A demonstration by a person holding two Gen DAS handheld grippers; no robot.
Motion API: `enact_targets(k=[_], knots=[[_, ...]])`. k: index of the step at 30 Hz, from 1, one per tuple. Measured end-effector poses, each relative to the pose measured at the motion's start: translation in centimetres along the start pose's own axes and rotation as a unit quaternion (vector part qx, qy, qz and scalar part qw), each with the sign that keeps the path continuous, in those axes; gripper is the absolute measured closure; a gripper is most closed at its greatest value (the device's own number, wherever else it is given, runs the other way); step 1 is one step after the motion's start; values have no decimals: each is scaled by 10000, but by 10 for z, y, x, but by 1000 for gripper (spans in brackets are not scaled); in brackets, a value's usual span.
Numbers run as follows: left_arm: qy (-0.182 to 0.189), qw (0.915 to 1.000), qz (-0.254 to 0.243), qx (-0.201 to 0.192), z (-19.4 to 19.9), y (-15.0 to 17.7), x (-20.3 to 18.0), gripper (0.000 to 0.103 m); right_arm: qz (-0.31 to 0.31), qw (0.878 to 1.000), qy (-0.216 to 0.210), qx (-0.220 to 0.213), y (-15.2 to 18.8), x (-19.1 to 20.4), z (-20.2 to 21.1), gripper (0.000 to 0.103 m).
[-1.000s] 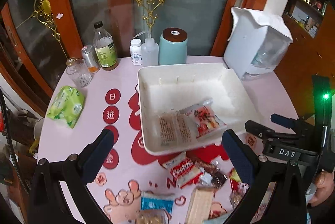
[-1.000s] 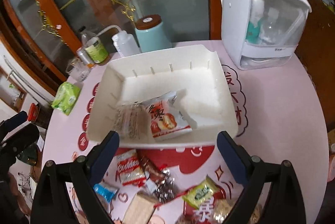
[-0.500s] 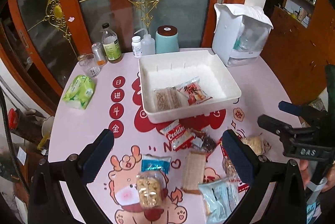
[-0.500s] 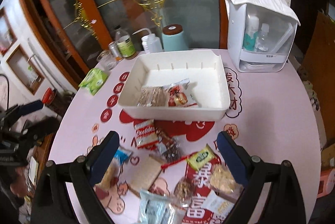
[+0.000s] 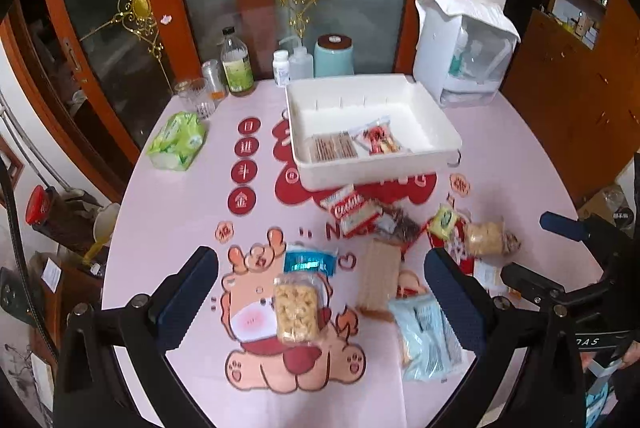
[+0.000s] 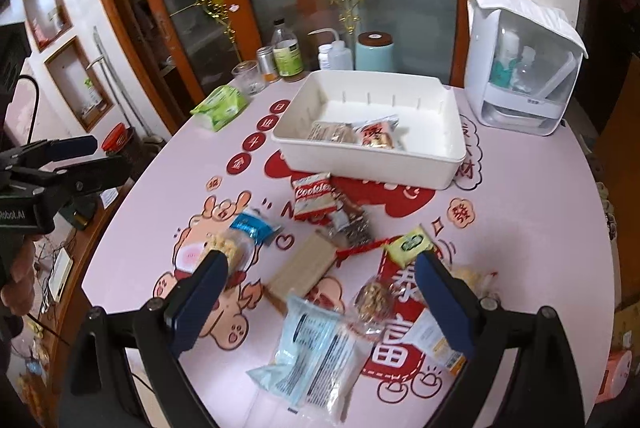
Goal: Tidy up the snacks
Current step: 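Withdraw both tools from the tray back over the snacks, then grasp the clear puffed-snack bag with left tool while right tool grasps the pale blue bag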
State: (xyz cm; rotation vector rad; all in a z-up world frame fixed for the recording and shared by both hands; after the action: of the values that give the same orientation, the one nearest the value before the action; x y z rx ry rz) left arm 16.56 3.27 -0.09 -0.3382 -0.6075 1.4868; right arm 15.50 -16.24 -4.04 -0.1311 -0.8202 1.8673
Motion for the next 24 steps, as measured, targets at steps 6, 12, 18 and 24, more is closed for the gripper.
enact_targets(k=[6,12,18,24], knots=[[57,9996,-103,249,-11,32,1,1,-101,9998,-88,141,36,6,-14,8],[272,9980,-284,493,-46,65,4,1,-626,9978,78,224,72,-5,-38,0],[256,9952,-592,732,-92,98,4,1,-1069,9924,318,524,109,-19,-69,0],[356,9899,-576,1242,-145,118,5,1,-1447,9840,545,881,135,-32,-99,0]])
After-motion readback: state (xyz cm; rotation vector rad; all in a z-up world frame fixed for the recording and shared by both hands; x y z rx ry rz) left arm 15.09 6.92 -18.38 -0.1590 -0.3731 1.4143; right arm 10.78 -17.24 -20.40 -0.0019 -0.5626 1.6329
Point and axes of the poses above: each gripper's, at about its wrist camera, not at the fingertips, and z roughly against the way its jaws point, x to its left, y to its underside, the point moved 4 cm from there along -z, roughly the way its jaws point, and after that the axes turned 13 degrees about -y, right-handed, at the moved point
